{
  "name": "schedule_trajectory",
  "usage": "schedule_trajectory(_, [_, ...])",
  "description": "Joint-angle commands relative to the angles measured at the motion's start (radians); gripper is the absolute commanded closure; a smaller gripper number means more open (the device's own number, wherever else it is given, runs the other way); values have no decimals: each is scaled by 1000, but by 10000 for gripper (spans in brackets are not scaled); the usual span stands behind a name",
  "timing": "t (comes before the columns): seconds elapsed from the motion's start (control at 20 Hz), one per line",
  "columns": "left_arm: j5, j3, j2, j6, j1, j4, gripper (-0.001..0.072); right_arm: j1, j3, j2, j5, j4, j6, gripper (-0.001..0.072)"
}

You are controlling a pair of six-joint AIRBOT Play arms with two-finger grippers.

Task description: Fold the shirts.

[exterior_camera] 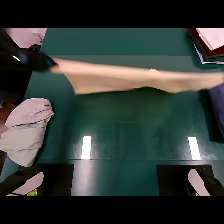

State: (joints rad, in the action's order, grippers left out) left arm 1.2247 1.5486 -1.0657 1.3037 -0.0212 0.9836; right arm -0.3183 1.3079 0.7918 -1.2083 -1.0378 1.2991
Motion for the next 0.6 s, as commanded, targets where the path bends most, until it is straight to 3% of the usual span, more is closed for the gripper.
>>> schedule_trajectory(0.0, [-8,322,79,48,-1,22,685,-3,337,-26,6,-7,10,699])
schedule_trajectory(0.2, [-37,605,142,90,-1,18,684,-3,591,-26,5,-12,22,698])
schedule_trajectory(0.35, [-83,621,233,106,-1,-21,684,-3,711,-23,-2,-13,21,699])
schedule_trajectory(0.55, [-48,581,248,111,-1,-97,685,-2,864,56,-84,-9,22,698])
